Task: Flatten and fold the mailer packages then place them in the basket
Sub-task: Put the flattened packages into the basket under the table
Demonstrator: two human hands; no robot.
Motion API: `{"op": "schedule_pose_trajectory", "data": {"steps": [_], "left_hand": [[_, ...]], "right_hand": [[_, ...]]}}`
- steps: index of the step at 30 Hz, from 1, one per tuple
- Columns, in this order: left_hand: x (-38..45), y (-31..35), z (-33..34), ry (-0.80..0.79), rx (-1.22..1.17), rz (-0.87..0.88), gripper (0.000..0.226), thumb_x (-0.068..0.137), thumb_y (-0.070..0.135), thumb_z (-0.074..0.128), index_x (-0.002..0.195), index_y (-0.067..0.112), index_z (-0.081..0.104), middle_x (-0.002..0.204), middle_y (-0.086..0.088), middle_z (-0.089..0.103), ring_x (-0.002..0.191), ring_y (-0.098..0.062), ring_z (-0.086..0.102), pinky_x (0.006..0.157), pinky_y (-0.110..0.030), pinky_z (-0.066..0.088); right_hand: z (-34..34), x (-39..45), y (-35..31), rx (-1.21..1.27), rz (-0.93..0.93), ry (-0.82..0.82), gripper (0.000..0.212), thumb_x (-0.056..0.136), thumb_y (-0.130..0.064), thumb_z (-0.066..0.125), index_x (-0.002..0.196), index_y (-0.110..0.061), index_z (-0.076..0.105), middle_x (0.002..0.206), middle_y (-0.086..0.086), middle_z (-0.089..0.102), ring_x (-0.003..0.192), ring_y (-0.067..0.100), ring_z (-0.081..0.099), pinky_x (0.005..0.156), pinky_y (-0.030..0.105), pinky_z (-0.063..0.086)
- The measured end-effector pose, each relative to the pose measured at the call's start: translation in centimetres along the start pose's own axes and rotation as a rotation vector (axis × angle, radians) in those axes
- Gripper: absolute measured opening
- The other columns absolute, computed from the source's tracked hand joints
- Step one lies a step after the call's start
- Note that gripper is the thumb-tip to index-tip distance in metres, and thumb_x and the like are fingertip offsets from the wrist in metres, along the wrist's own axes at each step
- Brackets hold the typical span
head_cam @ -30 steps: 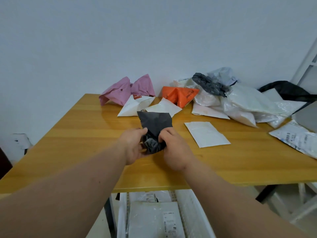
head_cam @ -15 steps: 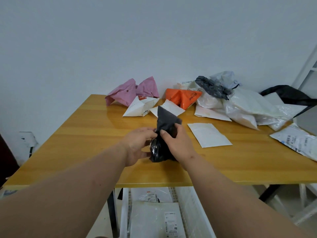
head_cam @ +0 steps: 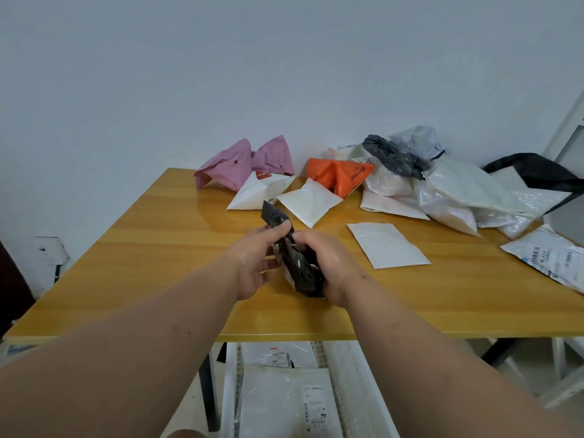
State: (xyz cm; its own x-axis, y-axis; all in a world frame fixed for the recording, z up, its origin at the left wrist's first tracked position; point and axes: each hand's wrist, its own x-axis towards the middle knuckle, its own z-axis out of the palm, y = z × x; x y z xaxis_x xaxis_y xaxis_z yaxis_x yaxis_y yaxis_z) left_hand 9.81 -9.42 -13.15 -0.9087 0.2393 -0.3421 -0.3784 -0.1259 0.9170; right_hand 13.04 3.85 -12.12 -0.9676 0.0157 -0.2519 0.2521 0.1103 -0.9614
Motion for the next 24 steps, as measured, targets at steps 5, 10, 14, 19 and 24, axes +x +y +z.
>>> {"op": "schedule_pose_trajectory", "data": {"steps": [5,10,14,19,24], "left_hand": [[0.4,0.1,-0.2,0.091,0.018,-0.005,0.057,0.084,0.061,0.064,0.135,0.045,0.046,0.109,-0.006,0.066,0.086,-0.024,0.063,0.063,-0.029,0.050],[0.4,0.5,-1.5,0.197,0.146,0.120,0.058,0.094,0.058,0.050,0.147,0.048,0.028,0.125,-0.002,0.059,0.102,-0.024,0.059,0.080,-0.037,0.052],[0.5,1.1,-2.7,0.198,0.186,0.207,0.023,0.093,0.030,0.062,0.116,0.029,0.062,0.119,0.002,0.065,0.109,-0.015,0.056,0.099,-0.037,0.040],[-0.1,1.3,-2.9,0.240,0.187,0.294,0.013,0.093,0.029,0.066,0.098,0.016,0.064,0.085,-0.004,0.073,0.074,-0.019,0.068,0.054,-0.026,0.054],[-0.4,0.8,-2.4,0.344,0.344,0.398,0.022,0.095,0.039,0.060,0.098,0.018,0.062,0.085,-0.003,0.072,0.067,-0.015,0.067,0.051,-0.025,0.049]], "right_hand": [[-0.6,0.6,0.4,-0.081,-0.013,-0.183,0.081,0.056,-0.024,0.081,0.131,-0.026,0.050,0.117,0.013,0.065,0.110,0.036,0.062,0.096,0.048,0.050],[-1.6,0.9,-0.1,-0.106,-0.018,-0.067,0.043,0.067,0.000,0.066,0.106,-0.018,0.062,0.112,0.018,0.066,0.104,0.038,0.064,0.090,0.050,0.054],[-2.3,0.8,-0.3,-0.062,-0.017,-0.021,0.026,0.081,0.006,0.060,0.097,-0.013,0.068,0.103,0.018,0.071,0.092,0.033,0.069,0.067,0.035,0.054],[-3.1,1.0,0.0,0.018,-0.097,0.189,0.012,0.088,-0.006,0.067,0.099,-0.007,0.065,0.093,0.017,0.073,0.084,0.033,0.072,0.081,0.045,0.058],[-3.1,1.0,0.2,-0.041,-0.157,0.304,0.013,0.095,-0.022,0.063,0.089,-0.010,0.061,0.091,0.015,0.073,0.084,0.030,0.072,0.080,0.045,0.058]]}}
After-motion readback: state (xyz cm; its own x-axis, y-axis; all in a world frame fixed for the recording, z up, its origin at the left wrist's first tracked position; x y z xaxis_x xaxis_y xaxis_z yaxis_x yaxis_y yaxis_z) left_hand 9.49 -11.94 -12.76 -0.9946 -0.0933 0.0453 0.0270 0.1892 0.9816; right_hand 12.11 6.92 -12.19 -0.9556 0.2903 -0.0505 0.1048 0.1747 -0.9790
